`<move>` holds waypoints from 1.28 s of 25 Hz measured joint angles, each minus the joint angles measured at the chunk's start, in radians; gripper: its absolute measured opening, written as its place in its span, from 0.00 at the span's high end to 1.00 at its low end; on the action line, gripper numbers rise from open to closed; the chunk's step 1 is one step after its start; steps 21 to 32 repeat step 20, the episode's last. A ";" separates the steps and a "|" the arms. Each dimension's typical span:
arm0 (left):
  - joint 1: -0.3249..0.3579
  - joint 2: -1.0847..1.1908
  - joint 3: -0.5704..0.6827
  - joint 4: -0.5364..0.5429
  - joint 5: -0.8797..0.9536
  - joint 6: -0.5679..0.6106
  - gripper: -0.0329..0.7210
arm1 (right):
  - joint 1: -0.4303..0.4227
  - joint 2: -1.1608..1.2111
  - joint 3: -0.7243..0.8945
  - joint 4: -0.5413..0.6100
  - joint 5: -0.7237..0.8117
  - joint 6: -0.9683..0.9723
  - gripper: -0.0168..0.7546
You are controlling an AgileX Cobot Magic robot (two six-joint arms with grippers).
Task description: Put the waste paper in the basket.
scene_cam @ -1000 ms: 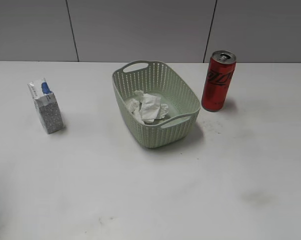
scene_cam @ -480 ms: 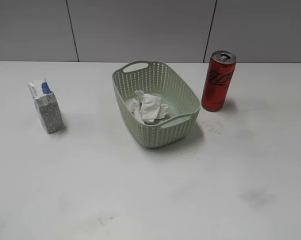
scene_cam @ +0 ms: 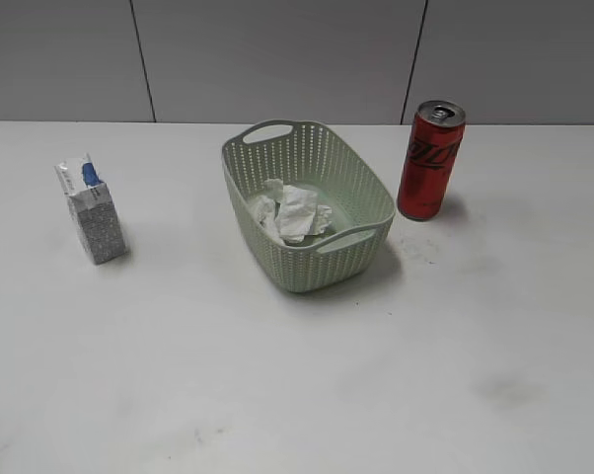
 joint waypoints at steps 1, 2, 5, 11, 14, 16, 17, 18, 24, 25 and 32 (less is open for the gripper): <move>0.000 -0.024 0.002 0.000 0.000 0.000 0.19 | 0.000 0.000 0.000 0.000 0.000 0.000 0.22; 0.000 -0.047 0.004 0.000 0.000 0.000 0.19 | 0.000 0.000 0.000 0.000 0.000 0.000 0.22; 0.000 -0.101 0.007 0.000 0.000 -0.001 0.19 | 0.000 0.000 0.000 0.000 0.000 0.000 0.22; 0.000 -0.148 0.008 0.007 0.000 -0.039 0.19 | 0.000 0.000 0.000 0.001 0.000 0.000 0.22; 0.000 -0.148 0.008 0.008 0.000 -0.041 0.19 | 0.000 0.000 0.000 0.001 0.000 0.000 0.22; 0.000 -0.148 0.008 0.008 0.000 -0.041 0.19 | 0.000 0.000 0.000 0.001 0.000 0.001 0.22; 0.000 -0.148 0.008 0.008 0.000 -0.041 0.19 | 0.000 0.000 0.000 0.001 0.000 0.001 0.22; 0.000 -0.148 0.008 0.008 0.000 -0.041 0.19 | 0.000 0.000 0.000 0.001 0.000 0.001 0.22; 0.000 -0.148 0.008 0.008 0.000 -0.042 0.19 | 0.000 0.000 0.000 0.002 0.000 0.001 0.22; 0.000 -0.148 0.008 0.008 0.000 -0.042 0.19 | 0.000 0.000 0.000 0.002 0.000 0.001 0.22; 0.000 -0.148 0.008 0.008 0.000 -0.042 0.19 | 0.000 0.000 0.000 0.002 0.000 0.001 0.22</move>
